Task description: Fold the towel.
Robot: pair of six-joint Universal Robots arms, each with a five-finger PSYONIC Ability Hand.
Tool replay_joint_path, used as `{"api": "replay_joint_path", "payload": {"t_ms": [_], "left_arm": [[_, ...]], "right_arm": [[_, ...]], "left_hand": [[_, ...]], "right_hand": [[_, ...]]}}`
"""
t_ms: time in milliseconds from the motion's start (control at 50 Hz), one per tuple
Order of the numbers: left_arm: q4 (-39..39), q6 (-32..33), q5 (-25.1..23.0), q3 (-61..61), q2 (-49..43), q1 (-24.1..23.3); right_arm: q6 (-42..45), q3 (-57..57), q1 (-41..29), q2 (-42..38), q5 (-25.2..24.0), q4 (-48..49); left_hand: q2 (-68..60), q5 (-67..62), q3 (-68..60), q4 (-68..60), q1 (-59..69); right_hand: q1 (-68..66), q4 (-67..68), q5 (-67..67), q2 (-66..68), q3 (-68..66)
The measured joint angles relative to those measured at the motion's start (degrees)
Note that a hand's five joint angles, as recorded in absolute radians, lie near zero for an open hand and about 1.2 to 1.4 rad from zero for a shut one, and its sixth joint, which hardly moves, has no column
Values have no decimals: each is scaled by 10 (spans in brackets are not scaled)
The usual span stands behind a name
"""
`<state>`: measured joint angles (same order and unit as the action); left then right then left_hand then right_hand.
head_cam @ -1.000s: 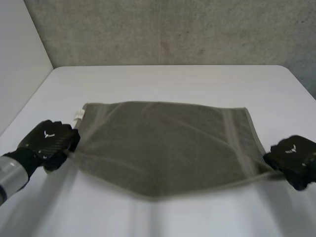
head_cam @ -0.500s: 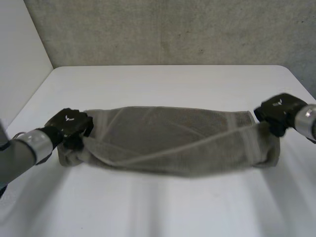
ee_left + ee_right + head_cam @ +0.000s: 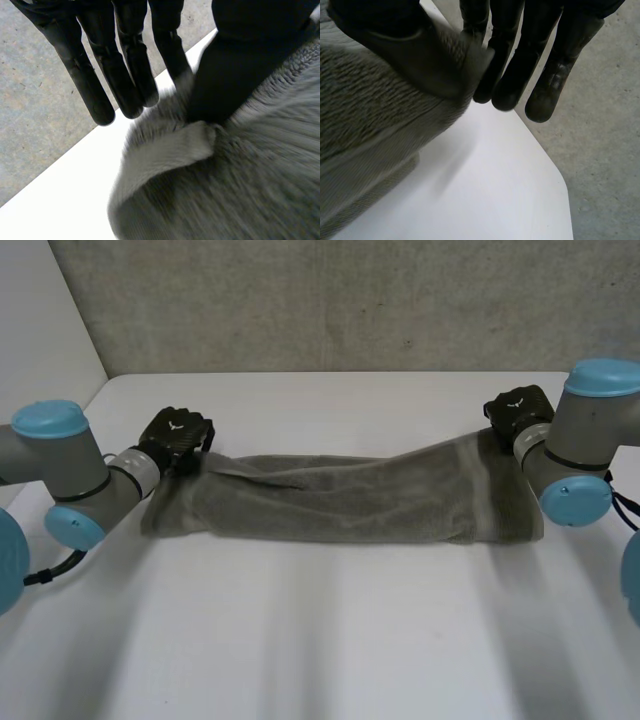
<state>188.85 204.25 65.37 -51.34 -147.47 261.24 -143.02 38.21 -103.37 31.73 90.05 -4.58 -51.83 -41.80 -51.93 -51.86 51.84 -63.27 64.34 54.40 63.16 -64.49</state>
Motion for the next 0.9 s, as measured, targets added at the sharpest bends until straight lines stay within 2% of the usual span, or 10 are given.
{"api": "replay_joint_path", "payload": {"t_ms": [60, 120, 160, 180, 280, 400, 640, 740, 900], "left_arm": [[1, 1, 3, 11, -12, -2], [1, 2, 16, 18, -21, -3], [1, 2, 27, 18, -22, -2], [1, 2, 31, 18, -22, -2], [-1, 1, 56, 7, -7, -1], [-6, -3, 63, -59, 72, 2], [5, -6, 57, -296, 321, 25], [15, -6, 57, -367, 376, 46], [24, -13, 60, -442, 387, 60]], "right_arm": [[1, -19, -3, -14, 10, 1], [2, -35, -5, -23, 24, 1], [3, -39, -6, -23, 33, 1], [3, -39, -6, -22, 35, 1], [-5, -19, -5, 6, 62, -1], [-29, 74, 1, 104, 73, 4], [-47, 385, 21, 335, -16, 46], [-45, 478, 37, 378, -42, 69], [-45, 568, 59, 387, -64, 114]], "left_hand": [[119, 121, 119, 119, -118], [315, 309, 315, 315, -320], [370, 358, 371, 366, -369], [378, 369, 379, 378, -379], [414, 398, 415, 415, -412], [421, 401, 422, 422, -419], [422, 403, 423, 423, -421], [419, 403, 421, 419, -418], [415, 403, 416, 416, -415]], "right_hand": [[138, -139, -146, -135, 147], [346, -339, -363, -339, 343], [458, -461, -486, -456, 469], [475, -480, -504, -473, 487], [497, -490, -508, -488, 503], [499, -490, -508, -488, 503], [499, -490, -508, -488, 503], [474, -482, -488, -474, 486], [369, -377, -371, -371, 379]]}}
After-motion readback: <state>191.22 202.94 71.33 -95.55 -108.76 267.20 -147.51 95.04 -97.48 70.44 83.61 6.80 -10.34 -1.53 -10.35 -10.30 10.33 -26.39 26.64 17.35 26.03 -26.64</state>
